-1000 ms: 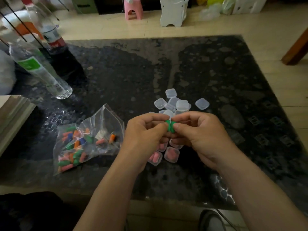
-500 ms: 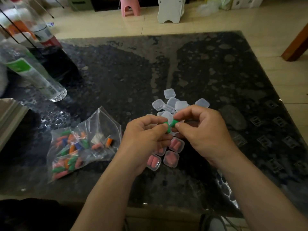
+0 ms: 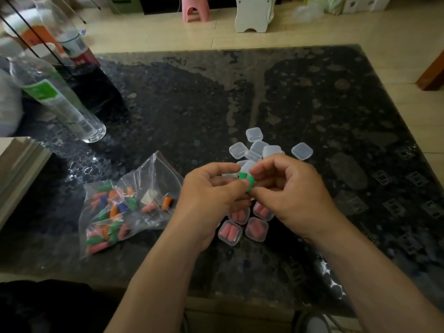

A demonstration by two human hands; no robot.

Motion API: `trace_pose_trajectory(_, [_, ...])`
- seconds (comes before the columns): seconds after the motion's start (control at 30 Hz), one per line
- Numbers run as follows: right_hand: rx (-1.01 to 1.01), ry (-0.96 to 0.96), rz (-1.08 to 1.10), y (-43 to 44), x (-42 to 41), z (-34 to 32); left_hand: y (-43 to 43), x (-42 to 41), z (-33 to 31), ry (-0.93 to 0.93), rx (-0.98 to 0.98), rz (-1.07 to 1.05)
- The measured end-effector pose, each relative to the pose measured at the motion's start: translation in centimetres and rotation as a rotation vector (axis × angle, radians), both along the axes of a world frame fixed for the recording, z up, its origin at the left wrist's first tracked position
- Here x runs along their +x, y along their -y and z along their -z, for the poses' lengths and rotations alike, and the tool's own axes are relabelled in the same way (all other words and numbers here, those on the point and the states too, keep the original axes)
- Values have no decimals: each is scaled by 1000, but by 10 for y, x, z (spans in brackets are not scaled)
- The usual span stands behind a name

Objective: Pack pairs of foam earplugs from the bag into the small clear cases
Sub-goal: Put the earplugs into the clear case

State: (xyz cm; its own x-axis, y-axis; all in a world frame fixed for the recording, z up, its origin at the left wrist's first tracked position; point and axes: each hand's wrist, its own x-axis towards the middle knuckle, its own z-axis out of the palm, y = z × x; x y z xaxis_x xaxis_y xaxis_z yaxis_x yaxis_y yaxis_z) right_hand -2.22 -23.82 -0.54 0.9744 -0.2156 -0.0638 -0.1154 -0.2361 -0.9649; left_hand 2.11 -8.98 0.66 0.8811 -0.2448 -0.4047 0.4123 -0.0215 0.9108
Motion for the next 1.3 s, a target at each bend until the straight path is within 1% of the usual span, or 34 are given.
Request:
trace_pose_trajectory(0.1, [32, -34, -4, 1, 0, 0, -1, 1, -1, 29, 56, 6])
trace_pose_trajectory(0.23, [174, -120, 36, 5, 0, -2, 0, 0, -5, 106, 182, 114])
trace_pose_trajectory(0.33, [216, -167, 13, 7, -1, -4, 4, -1, -4, 190, 289, 196])
trace_pose_trajectory(0.43, [288, -195, 70, 11, -2, -6, 6, 0, -3, 263, 345, 252])
trace_pose_trajectory(0.5, [318, -190, 174, 15, -1, -7, 5, 4, -4, 312, 361, 195])
trace_pose_trajectory(0.6, [341, -172, 310, 23, 0, -6, 2, 14, -3, 380, 381, 43])
trace_pose_trajectory(0.63, [349, -167, 336, 25, 0, -6, 2, 16, -1, 417, 421, 21])
trace_pose_trajectory(0.7, [359, -158, 375, 29, -1, -6, 5, 16, 5, 504, 544, 43])
trace_pose_trajectory(0.87, [372, -142, 411, 33, -2, -8, 18, 11, 21, 714, 895, 271])
trace_pose_trajectory(0.93, [374, -146, 411, 34, -2, -9, 23, 12, 23, 769, 961, 304])
trace_pose_trajectory(1.03, [381, -166, 400, 35, -4, -9, 30, 13, 27, 766, 1041, 330])
trace_pose_trajectory(1.17, [366, -183, 386, 36, -7, -9, 37, 14, 34, 743, 1045, 297])
trace_pose_trajectory(1.23, [374, -193, 401, 37, -8, -9, 38, 13, 36, 754, 973, 250])
trace_pose_trajectory(1.3, [401, -218, 421, 38, -10, -9, 39, 11, 33, 741, 846, 194])
